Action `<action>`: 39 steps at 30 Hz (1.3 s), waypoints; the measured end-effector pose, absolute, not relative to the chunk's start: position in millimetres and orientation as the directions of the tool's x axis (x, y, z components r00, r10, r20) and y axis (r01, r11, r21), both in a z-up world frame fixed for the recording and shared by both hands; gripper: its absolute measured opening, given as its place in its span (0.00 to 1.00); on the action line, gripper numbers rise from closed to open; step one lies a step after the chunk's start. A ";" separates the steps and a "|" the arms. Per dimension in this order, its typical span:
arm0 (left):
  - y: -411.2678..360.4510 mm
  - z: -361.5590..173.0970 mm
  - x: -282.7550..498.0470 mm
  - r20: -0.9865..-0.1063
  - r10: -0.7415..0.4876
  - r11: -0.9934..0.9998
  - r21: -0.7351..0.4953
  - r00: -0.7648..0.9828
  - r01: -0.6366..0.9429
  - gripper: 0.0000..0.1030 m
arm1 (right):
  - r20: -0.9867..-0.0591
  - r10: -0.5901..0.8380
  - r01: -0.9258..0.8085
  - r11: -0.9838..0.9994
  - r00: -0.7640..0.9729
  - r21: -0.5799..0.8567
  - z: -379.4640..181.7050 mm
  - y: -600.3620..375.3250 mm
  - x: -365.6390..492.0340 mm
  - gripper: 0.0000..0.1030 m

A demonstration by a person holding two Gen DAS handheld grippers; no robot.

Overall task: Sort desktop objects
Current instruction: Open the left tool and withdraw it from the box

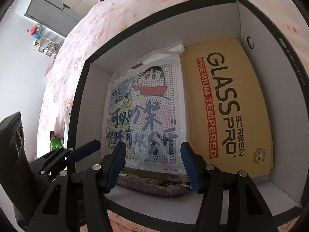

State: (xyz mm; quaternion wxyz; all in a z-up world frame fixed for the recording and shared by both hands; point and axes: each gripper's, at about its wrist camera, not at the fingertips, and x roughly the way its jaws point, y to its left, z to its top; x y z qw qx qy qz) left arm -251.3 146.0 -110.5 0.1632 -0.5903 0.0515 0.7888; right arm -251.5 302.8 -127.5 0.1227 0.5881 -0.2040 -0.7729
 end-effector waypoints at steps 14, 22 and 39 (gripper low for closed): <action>98.2 -90.1 -218.4 -0.882 0.312 -0.938 -0.226 -0.354 -0.263 0.50 | -0.916 -0.327 -0.004 -0.942 -0.231 0.337 -140.8 280.9 -251.0 0.69; 91.0 -83.4 -214.2 -0.846 0.358 -0.928 -0.276 -0.395 -0.251 0.50 | -0.908 -0.295 -0.004 -0.951 -0.297 0.311 -125.0 287.9 -240.4 0.69; 46.6 -29.6 -188.7 -0.724 0.293 -0.954 -0.260 -0.625 -0.147 0.60 | -0.819 -0.209 0.112 -0.978 -0.534 0.177 -52.4 221.5 -185.2 0.69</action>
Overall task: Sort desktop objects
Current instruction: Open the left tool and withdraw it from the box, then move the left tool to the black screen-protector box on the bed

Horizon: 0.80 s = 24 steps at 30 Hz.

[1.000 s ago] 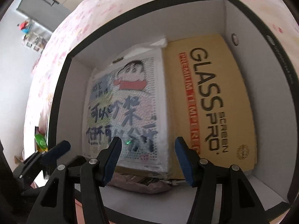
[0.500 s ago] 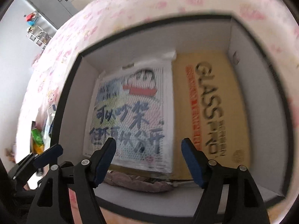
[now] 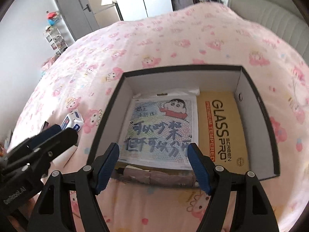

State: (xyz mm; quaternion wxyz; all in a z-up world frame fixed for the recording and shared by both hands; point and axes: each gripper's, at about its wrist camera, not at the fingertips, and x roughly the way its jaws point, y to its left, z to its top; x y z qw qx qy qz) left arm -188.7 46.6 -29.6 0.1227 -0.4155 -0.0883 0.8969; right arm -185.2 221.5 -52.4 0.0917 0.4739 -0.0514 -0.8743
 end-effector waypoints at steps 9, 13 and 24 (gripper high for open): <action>16.5 -1.0 -135.0 -0.692 0.282 -0.956 -0.258 -0.665 -0.137 0.65 | -0.812 -0.246 0.119 -0.969 -0.529 0.216 -37.1 196.4 -143.4 0.69; 8.9 5.3 -110.3 -0.689 0.263 -0.963 -0.229 -0.675 -0.141 0.65 | -0.804 -0.243 0.135 -0.970 -0.543 0.202 -26.2 183.8 -120.5 0.69; -13.2 26.7 -55.6 -0.645 0.274 -0.958 -0.247 -0.713 -0.145 0.67 | -0.746 -0.252 0.167 -0.968 -0.616 0.189 12.0 164.0 -74.0 0.69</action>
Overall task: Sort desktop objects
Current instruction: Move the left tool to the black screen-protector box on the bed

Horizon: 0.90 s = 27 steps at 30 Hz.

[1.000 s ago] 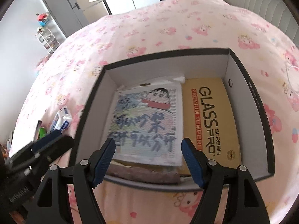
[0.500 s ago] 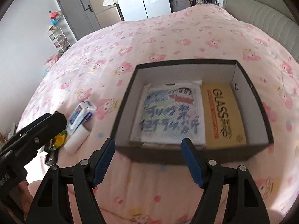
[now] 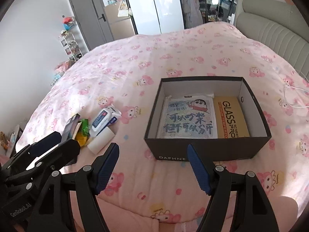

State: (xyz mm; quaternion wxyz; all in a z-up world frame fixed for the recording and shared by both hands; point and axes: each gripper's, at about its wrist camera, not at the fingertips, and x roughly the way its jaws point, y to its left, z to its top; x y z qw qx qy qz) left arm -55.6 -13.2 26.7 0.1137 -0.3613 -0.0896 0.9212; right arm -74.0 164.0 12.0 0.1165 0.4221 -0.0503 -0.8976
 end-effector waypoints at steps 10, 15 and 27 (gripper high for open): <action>-44.9 25.4 -29.0 -0.639 0.258 -0.957 -0.273 -0.724 -0.100 0.67 | -0.736 -0.291 0.248 -0.954 -0.611 0.170 15.2 131.7 -58.7 0.69; -63.1 22.0 -19.6 -0.641 0.245 -0.958 -0.278 -0.727 -0.077 0.67 | -0.738 -0.306 0.289 -0.944 -0.601 0.156 12.3 110.4 -55.5 0.69; -115.5 -9.0 -17.4 -0.663 0.220 -0.938 -0.346 -0.716 0.032 0.66 | -0.764 -0.354 0.364 -0.916 -0.540 0.168 -12.8 59.5 -66.7 0.69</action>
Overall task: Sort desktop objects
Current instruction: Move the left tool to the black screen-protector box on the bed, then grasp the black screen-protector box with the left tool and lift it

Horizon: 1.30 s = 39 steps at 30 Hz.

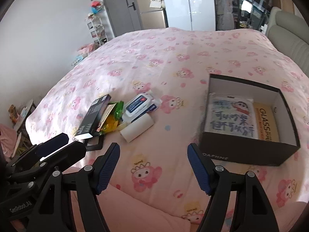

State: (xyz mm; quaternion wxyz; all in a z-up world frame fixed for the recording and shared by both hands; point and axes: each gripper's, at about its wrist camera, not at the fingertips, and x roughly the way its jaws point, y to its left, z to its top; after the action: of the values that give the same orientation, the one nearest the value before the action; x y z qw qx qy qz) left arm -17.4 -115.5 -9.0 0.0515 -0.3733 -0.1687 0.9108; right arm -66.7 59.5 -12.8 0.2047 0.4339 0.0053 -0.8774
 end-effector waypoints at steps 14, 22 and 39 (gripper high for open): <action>-188.9 -69.0 -55.7 -0.728 0.150 -0.852 -0.439 -0.669 0.286 0.51 | -0.835 -0.336 0.393 -0.906 -0.436 0.159 -66.5 12.6 -121.7 0.68; -273.3 -94.0 -55.2 -0.744 0.071 -0.770 -0.464 -0.665 0.438 0.51 | -0.846 -0.393 0.483 -0.854 -0.361 0.191 -85.0 -44.2 -147.0 0.67; -350.0 -186.5 -87.6 -0.796 0.262 -0.593 -0.579 -0.545 0.560 0.58 | -0.870 -0.490 0.547 -0.743 -0.053 0.386 -155.1 -153.3 -168.3 0.67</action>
State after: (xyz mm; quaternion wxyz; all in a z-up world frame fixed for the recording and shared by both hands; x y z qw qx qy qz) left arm -87.6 -350.0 -186.5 -0.0977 -0.4667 -0.4403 0.7608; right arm -168.3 -153.3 -155.1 0.3577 0.5880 0.0241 -0.7250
